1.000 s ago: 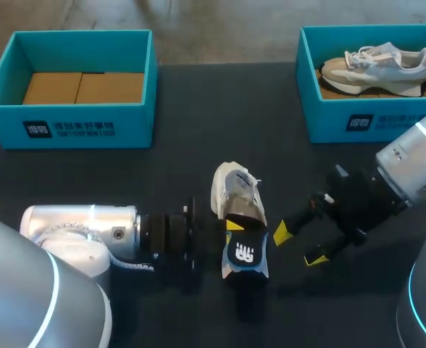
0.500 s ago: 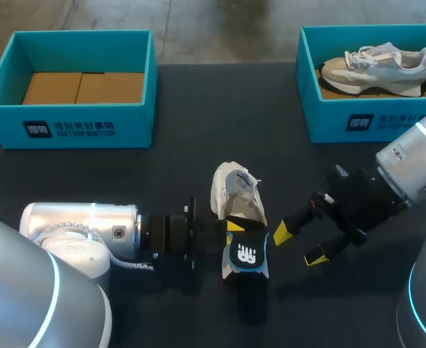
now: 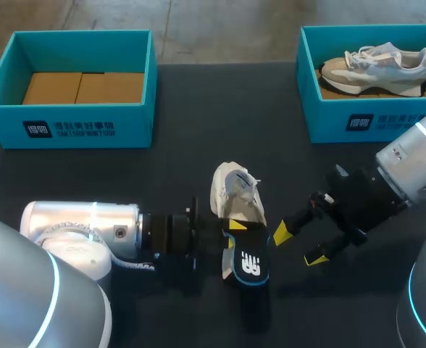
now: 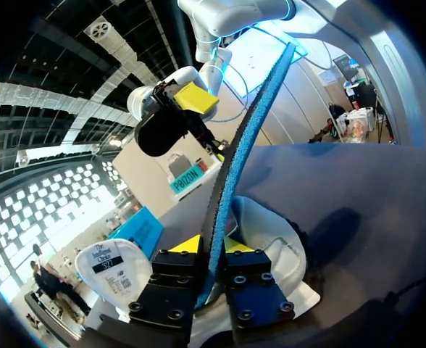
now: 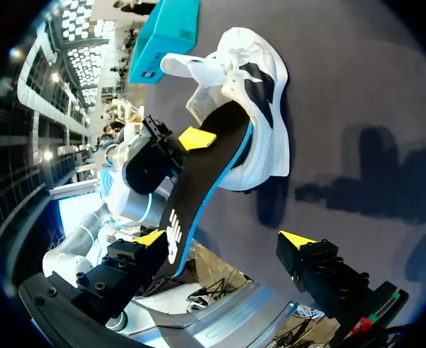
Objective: Take the shoe out of the shoebox, open the shoe tongue, remove and reinsert the insole, then place the shoe into the shoebox
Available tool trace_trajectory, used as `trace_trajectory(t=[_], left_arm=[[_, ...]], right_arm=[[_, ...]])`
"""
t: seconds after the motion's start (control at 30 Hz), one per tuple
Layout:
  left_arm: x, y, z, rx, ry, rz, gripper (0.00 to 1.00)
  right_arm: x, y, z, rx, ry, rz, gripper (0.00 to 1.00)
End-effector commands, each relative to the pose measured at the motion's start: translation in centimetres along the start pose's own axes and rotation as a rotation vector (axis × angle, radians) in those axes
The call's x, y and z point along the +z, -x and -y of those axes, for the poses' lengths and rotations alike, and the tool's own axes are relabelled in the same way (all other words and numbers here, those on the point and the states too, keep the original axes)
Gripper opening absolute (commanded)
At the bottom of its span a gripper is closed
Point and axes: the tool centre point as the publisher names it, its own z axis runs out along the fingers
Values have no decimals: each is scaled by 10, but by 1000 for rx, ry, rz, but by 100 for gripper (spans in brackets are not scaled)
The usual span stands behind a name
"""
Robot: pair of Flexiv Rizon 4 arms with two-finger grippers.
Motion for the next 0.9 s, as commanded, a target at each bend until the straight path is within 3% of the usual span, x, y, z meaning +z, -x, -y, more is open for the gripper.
trace_trajectory(t=[0.03, 0.9], left_arm=[[2, -1, 3, 0, 9, 1, 24], [3, 3, 23, -10, 16, 0, 21]], right_arm=[[1, 0, 1, 0, 4, 1, 100], [1, 0, 1, 0, 4, 1, 100]])
